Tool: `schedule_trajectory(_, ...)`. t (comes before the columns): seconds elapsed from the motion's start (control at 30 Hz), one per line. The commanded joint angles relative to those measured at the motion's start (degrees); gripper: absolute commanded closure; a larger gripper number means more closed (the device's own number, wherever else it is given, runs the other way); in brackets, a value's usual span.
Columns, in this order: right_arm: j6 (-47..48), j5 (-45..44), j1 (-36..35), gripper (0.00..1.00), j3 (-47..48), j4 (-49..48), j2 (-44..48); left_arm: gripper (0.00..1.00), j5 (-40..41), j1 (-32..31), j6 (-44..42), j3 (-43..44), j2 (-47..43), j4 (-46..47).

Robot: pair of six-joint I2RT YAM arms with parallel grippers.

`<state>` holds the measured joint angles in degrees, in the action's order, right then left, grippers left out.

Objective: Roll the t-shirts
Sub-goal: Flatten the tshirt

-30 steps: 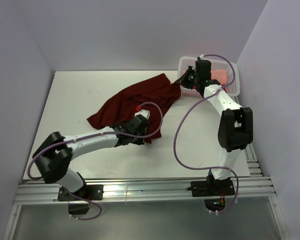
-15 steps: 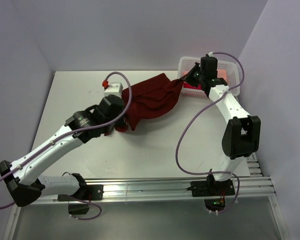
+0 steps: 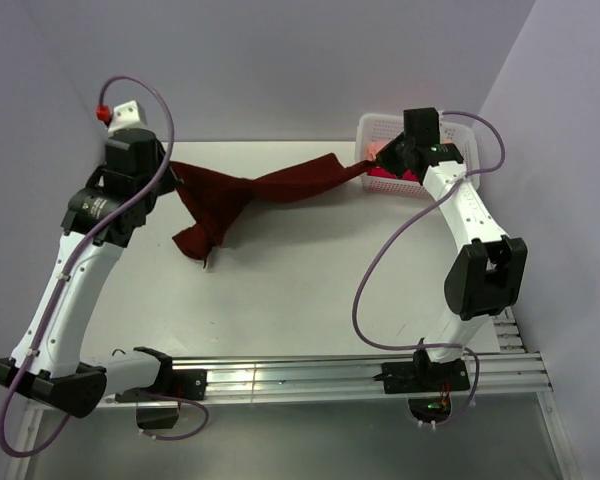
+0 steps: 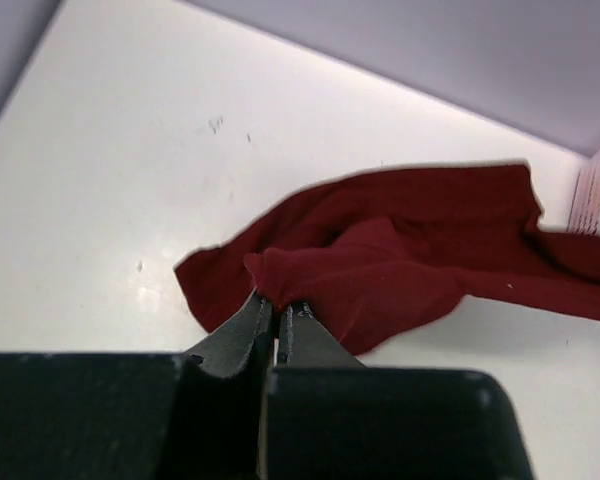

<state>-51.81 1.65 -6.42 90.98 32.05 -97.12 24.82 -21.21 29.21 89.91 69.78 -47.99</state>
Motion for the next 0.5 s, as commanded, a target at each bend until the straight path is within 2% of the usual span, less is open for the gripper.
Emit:
schedule_trajectory(0.0,-6.6,-7.1,0.4,1.00,4.3,8.7,0.8,1.00,-0.4,2.6,-4.3,6.3,-0.3,2.5)
schedule_trajectory(0.17,-12.9,-4.5,0.3,1.00,3.8,12.1,0.4,1.00,0.1,3.0,-7.0,8.5,-0.4,4.4)
schedule_trajectory(0.27,-15.2,0.0,0.1,1.00,1.7,8.8,1.8,1.00,-0.7,3.1,-8.4,8.8,-1.2,6.2)
schedule_trajectory(0.47,-15.3,2.3,-1.8,1.00,1.1,4.8,6.8,1.00,-0.6,3.2,-12.2,10.2,-3.3,8.5)
